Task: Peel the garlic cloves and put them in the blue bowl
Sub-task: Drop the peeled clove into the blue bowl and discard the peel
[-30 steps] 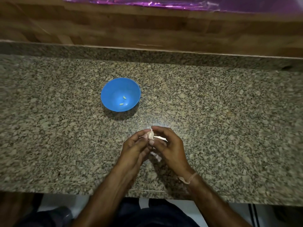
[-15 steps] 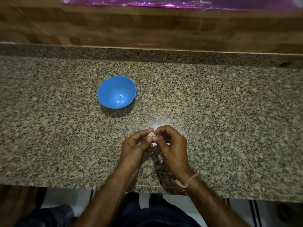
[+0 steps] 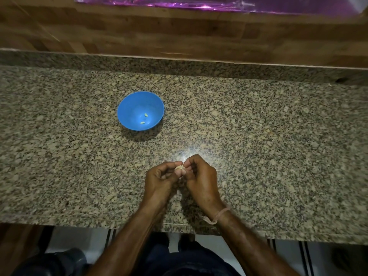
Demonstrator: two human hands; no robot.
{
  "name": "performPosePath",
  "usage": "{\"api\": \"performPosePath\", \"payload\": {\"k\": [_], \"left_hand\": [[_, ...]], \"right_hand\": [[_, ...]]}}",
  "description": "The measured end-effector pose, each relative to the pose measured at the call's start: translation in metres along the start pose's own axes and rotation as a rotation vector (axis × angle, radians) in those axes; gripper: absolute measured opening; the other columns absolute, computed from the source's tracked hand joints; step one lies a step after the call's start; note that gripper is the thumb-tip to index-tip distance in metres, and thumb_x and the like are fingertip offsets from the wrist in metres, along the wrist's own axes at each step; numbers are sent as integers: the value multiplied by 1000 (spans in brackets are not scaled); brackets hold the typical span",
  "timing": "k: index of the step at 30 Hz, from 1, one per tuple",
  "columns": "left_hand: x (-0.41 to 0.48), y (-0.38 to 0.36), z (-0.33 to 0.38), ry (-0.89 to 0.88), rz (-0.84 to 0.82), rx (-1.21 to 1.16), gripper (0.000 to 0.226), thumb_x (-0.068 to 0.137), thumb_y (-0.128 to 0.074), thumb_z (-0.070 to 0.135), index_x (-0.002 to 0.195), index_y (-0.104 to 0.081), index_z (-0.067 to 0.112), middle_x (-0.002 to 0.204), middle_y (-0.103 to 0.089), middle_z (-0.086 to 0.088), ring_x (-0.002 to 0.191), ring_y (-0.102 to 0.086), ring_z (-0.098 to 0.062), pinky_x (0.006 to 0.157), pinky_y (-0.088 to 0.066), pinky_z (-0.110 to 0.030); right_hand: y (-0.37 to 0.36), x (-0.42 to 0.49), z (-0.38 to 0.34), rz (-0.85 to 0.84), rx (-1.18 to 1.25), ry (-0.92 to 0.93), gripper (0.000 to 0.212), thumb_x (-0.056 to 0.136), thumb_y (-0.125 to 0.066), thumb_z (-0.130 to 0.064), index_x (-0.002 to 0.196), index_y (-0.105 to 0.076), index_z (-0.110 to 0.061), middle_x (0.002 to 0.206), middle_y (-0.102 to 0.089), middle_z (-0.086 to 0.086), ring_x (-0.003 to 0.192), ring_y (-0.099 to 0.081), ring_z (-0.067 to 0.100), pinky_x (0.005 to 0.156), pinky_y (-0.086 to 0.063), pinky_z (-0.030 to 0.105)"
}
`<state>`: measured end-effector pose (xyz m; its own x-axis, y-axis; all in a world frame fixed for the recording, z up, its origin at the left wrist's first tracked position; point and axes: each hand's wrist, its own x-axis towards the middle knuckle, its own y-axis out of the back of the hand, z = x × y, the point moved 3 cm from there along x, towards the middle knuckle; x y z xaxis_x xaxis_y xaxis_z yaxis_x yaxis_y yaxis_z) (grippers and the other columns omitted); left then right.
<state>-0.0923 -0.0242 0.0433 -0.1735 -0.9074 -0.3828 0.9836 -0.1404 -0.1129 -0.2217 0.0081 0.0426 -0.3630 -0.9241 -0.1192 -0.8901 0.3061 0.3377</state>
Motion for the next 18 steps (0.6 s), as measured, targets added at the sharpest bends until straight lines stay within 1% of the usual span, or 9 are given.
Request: {"api": "performPosePath", "payload": {"k": [2,5,8,10,11,12,14,16,18], "left_hand": [[3,3,-2,19,15,-25,19,92,-68,-7,109,-74,0,99,-81,-11,96,-79,-20,80,-61,-25],[11,9,-10,62,22,-33,19,95,-67,-3,112,-74,1,100,-80,-15,100,-77,-28,90,-61,-38],[22,19,-16,79,72,18,15,97,-69,4,108,-76,11,95,-80,-13,91,-77,-28,82,-61,-41],[31,31,-16,-32,113,204,14,96,-72,10,103,-76,21,92,-79,-4,87,-75,-19,77,-61,-33],[37,37,-13,-115,129,337,14,95,-73,11,102,-76,23,91,-78,0,85,-73,-14,75,-58,-27],[44,44,-11,-200,141,468,13,94,-73,11,102,-74,22,90,-76,3,83,-70,-13,72,-54,-24],[63,57,-13,-324,132,695,13,94,-73,9,104,-72,17,93,-72,1,86,-66,-18,71,-49,-27],[79,64,-19,-388,69,832,14,91,-72,9,103,-69,16,96,-67,-2,91,-64,-25,76,-52,-36],[83,70,-26,-393,15,884,27,88,-77,9,111,-65,16,107,-62,-4,101,-61,-28,85,-55,-43]], "right_hand": [[-4,-1,-1,43,10,9,13,95,-72,-4,93,-69,-17,83,-71,-4,77,-66,5,62,-50,14],[-15,2,2,95,-3,26,14,95,-70,-6,91,-71,-18,84,-72,-7,81,-69,10,67,-58,30],[-24,7,11,119,-28,5,13,94,-71,-9,91,-69,-22,86,-71,-6,82,-70,16,70,-59,42],[-25,11,23,98,-10,-59,12,94,-74,-12,90,-69,-22,83,-73,-5,79,-72,14,69,-62,39],[-25,12,29,82,-33,-76,12,94,-76,-13,88,-70,-22,82,-74,-6,79,-72,11,70,-62,36],[-26,13,35,59,-66,-97,13,92,-78,-14,86,-70,-23,81,-74,-6,79,-73,10,73,-62,36],[-31,14,47,18,-107,-160,15,91,-79,-13,82,-71,-23,79,-76,-7,78,-75,10,75,-63,41],[-36,16,54,5,-155,-196,20,90,-78,-8,78,-72,-23,75,-76,-11,73,-73,4,73,-61,35],[-41,18,54,20,-233,-189,21,88,-77,-9,75,-71,-24,73,-74,-15,71,-70,-1,71,-58,29]]}}
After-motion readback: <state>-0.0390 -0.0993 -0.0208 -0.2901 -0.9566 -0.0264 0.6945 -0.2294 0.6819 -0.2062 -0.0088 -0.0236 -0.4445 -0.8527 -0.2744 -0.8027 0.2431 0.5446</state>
